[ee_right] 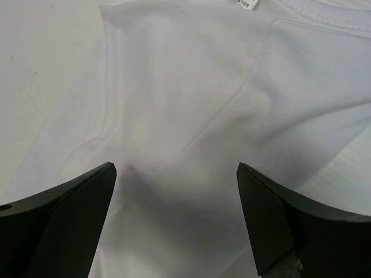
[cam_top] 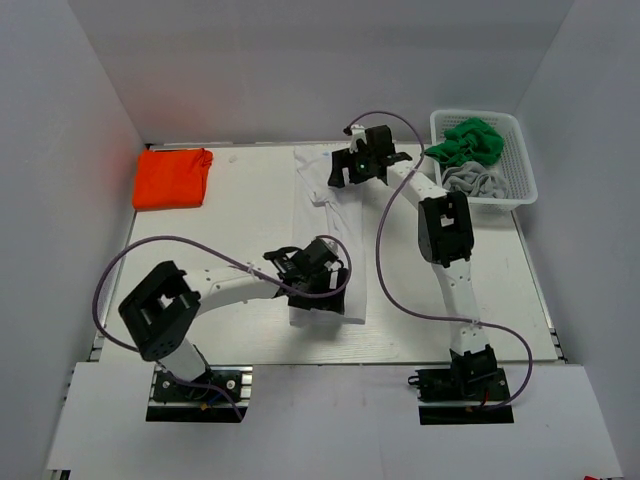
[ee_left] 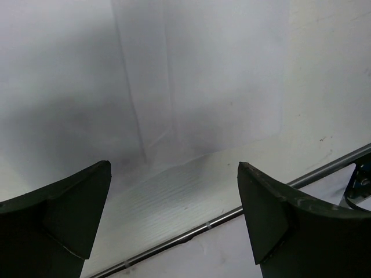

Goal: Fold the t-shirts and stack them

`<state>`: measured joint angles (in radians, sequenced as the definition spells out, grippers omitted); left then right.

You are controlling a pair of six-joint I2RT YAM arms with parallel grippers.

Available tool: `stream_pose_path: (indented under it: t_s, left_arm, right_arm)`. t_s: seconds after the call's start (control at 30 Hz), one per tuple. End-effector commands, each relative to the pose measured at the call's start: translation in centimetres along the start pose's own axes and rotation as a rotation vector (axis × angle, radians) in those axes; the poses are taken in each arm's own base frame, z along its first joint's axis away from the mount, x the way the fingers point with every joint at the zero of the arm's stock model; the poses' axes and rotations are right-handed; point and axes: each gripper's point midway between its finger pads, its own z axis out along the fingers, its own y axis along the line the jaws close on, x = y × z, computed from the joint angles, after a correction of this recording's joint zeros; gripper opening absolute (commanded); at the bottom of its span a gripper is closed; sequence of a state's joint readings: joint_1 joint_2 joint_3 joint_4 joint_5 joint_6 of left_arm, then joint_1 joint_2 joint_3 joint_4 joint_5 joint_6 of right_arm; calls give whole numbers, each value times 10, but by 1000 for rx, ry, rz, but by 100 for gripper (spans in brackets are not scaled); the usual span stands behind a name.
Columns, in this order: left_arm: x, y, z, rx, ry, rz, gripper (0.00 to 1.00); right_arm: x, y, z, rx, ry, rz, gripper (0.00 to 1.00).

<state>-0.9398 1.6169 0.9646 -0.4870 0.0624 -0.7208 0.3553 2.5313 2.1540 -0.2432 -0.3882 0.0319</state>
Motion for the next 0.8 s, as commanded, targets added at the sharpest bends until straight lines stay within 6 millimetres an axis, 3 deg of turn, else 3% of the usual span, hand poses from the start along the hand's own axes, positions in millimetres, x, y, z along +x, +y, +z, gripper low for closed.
stream_pose_path:
  t_s: [0.0, 0.03, 0.07, 0.1, 0.13, 0.2, 0.23, 0.27, 0.3, 0.33, 0.37, 0.43, 0.47, 0.53, 0.57, 0.6, 0.63, 0.67, 0.77]
  left_arm:
    - [-33, 3, -43, -50, -192, 32, 100]
    - [-37, 3, -56, -37, -235, 29, 100]
    - [-34, 9, -59, -51, -242, 28, 100]
    - [-37, 13, -65, -70, -266, 15, 100]
    - [-35, 19, -67, -90, -272, 2, 100]
    - [-27, 37, -71, -136, -268, -36, 100]
    - [-26, 44, -73, -159, -277, -79, 100]
    - [-19, 60, -74, -223, -271, -100, 100]
    - [-18, 62, -79, -230, -278, -118, 100]
    - [-7, 71, -75, -251, -257, -138, 100]
    - [-3, 74, -75, -254, -253, -138, 100]
    - [14, 80, -67, -242, -213, -145, 100]
    - [16, 76, -66, -207, -209, -139, 100]
    - [27, 84, -57, -212, -186, -137, 100]
    - [30, 79, -54, -184, -173, -138, 100]
    - [26, 73, -47, -150, -186, -140, 100]
    - [33, 72, -41, -127, -159, -129, 100]
    - [34, 71, -38, -117, -156, -129, 100]
    - [43, 77, -26, -144, -115, -137, 96]
  right_arm:
    - [-69, 37, -64, 42, -91, -137, 90]
    - [-81, 47, -83, 60, -111, -147, 90]
    - [-63, 47, -84, 85, -76, -114, 90]
    - [-49, 50, -100, 141, -61, -54, 90]
    - [-69, 62, -124, 149, -139, -50, 90]
    - [18, 57, -121, 167, -27, 93, 90]
    - [-16, 84, -160, 139, -167, 136, 90]
    - [71, 78, -156, 162, -25, 207, 90]
    - [55, 91, -174, 149, -118, 193, 90]
    - [55, 103, -192, 138, -149, 231, 90]
    - [114, 103, -193, 152, -45, 274, 90]
    - [141, 118, -212, 150, 10, 313, 90]
    - [173, 128, -228, 141, 63, 345, 90]
    - [193, 146, -236, 98, 97, 368, 90]
    - [222, 159, -243, 47, 146, 411, 90]
    - [224, 167, -248, 16, 142, 413, 90]
    - [247, 175, -251, -9, 195, 420, 90]
    - [251, 187, -255, -66, 215, 432, 90]
    - [270, 198, -257, -108, 269, 428, 90]
